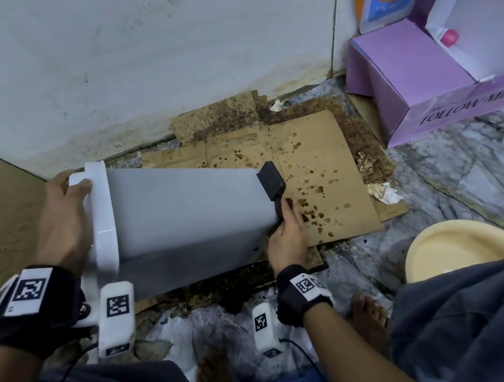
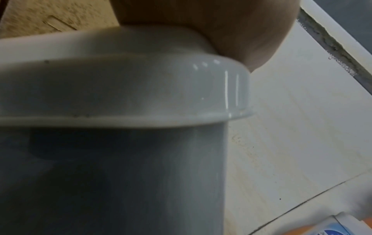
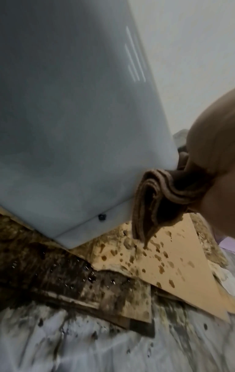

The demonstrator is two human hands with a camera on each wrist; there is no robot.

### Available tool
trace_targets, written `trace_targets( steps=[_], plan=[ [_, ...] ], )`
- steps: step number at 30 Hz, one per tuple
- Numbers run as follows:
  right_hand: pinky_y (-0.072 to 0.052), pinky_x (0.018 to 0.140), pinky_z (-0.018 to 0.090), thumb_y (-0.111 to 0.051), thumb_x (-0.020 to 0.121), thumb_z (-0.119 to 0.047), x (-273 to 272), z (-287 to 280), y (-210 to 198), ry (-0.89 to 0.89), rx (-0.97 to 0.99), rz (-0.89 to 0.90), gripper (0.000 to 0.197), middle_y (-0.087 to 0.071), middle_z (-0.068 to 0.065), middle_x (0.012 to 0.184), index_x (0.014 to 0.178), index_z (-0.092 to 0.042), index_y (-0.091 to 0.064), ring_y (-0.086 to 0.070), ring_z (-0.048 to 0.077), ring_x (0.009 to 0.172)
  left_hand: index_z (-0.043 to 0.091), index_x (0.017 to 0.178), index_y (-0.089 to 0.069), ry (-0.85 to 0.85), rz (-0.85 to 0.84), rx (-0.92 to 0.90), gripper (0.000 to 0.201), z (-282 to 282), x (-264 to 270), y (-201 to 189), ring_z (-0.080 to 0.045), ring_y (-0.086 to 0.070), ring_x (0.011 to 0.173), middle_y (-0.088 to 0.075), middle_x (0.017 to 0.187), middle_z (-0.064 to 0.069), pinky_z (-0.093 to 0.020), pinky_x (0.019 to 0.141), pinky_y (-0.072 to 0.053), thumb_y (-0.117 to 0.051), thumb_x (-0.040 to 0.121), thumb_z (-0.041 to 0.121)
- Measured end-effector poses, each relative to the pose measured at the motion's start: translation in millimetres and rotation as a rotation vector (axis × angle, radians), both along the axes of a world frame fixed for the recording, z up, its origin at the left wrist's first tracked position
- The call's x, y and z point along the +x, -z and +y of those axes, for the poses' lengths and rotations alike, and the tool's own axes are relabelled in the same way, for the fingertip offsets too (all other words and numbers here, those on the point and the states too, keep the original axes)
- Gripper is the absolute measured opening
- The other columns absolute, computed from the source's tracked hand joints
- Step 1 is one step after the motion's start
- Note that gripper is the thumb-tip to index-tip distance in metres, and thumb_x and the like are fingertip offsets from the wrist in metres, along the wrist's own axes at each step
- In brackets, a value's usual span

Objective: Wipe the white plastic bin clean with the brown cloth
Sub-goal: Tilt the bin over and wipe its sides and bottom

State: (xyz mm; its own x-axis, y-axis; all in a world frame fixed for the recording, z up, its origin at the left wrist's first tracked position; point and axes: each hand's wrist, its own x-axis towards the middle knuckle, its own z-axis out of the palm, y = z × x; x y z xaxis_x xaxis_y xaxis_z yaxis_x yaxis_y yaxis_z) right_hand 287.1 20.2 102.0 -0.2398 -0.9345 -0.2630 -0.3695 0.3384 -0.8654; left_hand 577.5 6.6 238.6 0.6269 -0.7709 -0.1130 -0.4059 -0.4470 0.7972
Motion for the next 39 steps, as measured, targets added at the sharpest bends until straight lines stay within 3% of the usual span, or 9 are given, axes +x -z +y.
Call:
trace_targets(
  steps=[4,9,13,17,21,27,32,36,39],
  plan=[
    [-0.013,0.120,0.026,-0.031,0.094,0.009,25.5,18.7,-22.7,-0.128,-0.155,-0.017,0.059,-0.023,-0.002,0.159,0.144,-0.019,-0.043,-0.014,0.014,0.148,0.021,0.142,-0.048,0.029,-0.048,0.011,0.063,-4.9,-10.9,-5.6,-0.031,-0.051,0.129,-0.053,0.144,-0.007,-0.048,0.105,-0.040,-0.044,0.086,0.049],
    [-0.034,0.114,0.042,-0.033,0.093,0.009,25.0,17.6,-16.4,-0.144,-0.168,-0.063,0.062,-0.021,-0.006,0.159,0.146,-0.022,-0.037,-0.015,0.014,0.147,0.021,0.143,-0.047,0.044,-0.071,-0.001,0.061,-10.3,-18.7,-5.7,-0.033,-0.050,0.130,-0.052,0.145,-0.011,-0.053,0.109,-0.040,-0.044,0.088,0.048],
    [-0.026,0.114,0.030,-0.030,0.095,0.006,-8.7,-0.3,-0.6,0.015,0.015,-0.028,0.059,-0.019,-0.001,0.160,0.147,-0.023,-0.036,-0.022,0.022,0.146,0.016,0.144,-0.046,0.046,-0.088,0.005,0.057,-8.5,-14.1,-5.2,-0.032,-0.048,0.132,-0.050,0.147,-0.010,-0.049,0.109,-0.036,-0.042,0.093,0.042],
    [-0.023,0.113,0.026,-0.029,0.096,0.005,-13.4,-5.9,0.7,-0.048,0.030,0.019,0.059,-0.018,-0.001,0.161,0.147,-0.023,-0.035,-0.020,0.021,0.146,0.012,0.143,-0.045,0.056,-0.064,0.000,0.061,-8.7,-7.5,-3.7,-0.033,-0.048,0.132,-0.049,0.147,-0.015,-0.053,0.109,-0.036,-0.045,0.091,0.044],
    [-0.011,0.115,0.018,-0.030,0.097,0.005,-0.1,6.5,-8.4,-0.149,-0.076,0.034,0.056,-0.019,-0.002,0.160,0.147,-0.018,-0.037,-0.015,0.016,0.148,0.017,0.143,-0.045,0.033,-0.053,0.002,0.059,-9.0,-5.3,-3.9,-0.031,-0.049,0.130,-0.050,0.146,-0.012,-0.054,0.109,-0.038,-0.045,0.091,0.045],
    [-0.017,0.114,0.020,-0.033,0.098,0.001,10.2,4.5,-28.9,-0.215,-0.197,0.024,0.050,-0.029,0.000,0.155,0.146,-0.015,-0.039,-0.025,0.016,0.143,0.020,0.144,-0.044,0.029,-0.043,0.001,0.056,-6.1,-1.6,0.8,-0.025,-0.050,0.123,-0.051,0.140,-0.002,-0.047,0.103,-0.041,-0.044,0.094,0.043],
    [-0.032,0.113,0.040,-0.040,0.099,-0.009,10.3,-21.1,-24.4,-0.148,-0.223,0.172,0.043,-0.044,0.005,0.145,0.141,-0.015,-0.046,-0.036,0.024,0.132,0.008,0.135,-0.047,0.053,-0.031,0.009,0.056,-0.1,8.0,6.1,-0.040,-0.053,0.124,-0.051,0.137,-0.024,-0.044,0.089,-0.040,-0.044,0.091,0.043],
    [-0.039,0.100,0.046,-0.041,0.097,-0.023,18.7,-19.2,-16.3,-0.233,-0.215,0.390,0.042,-0.052,0.004,0.138,0.137,-0.015,-0.049,-0.043,0.027,0.117,0.016,0.137,-0.048,0.032,0.001,0.002,0.053,1.6,5.3,6.4,-0.037,-0.055,0.122,-0.055,0.136,-0.017,-0.045,0.090,-0.042,-0.044,0.091,0.044],
    [-0.038,0.101,0.045,-0.043,0.094,-0.016,12.5,-17.6,-13.3,-0.304,-0.213,0.455,0.044,-0.051,0.006,0.138,0.138,-0.013,-0.047,-0.043,0.029,0.115,0.019,0.139,-0.048,0.016,0.023,0.001,0.052,1.8,4.9,6.5,-0.035,-0.056,0.118,-0.056,0.135,-0.013,-0.045,0.090,-0.044,-0.044,0.093,0.043]
  ],
)
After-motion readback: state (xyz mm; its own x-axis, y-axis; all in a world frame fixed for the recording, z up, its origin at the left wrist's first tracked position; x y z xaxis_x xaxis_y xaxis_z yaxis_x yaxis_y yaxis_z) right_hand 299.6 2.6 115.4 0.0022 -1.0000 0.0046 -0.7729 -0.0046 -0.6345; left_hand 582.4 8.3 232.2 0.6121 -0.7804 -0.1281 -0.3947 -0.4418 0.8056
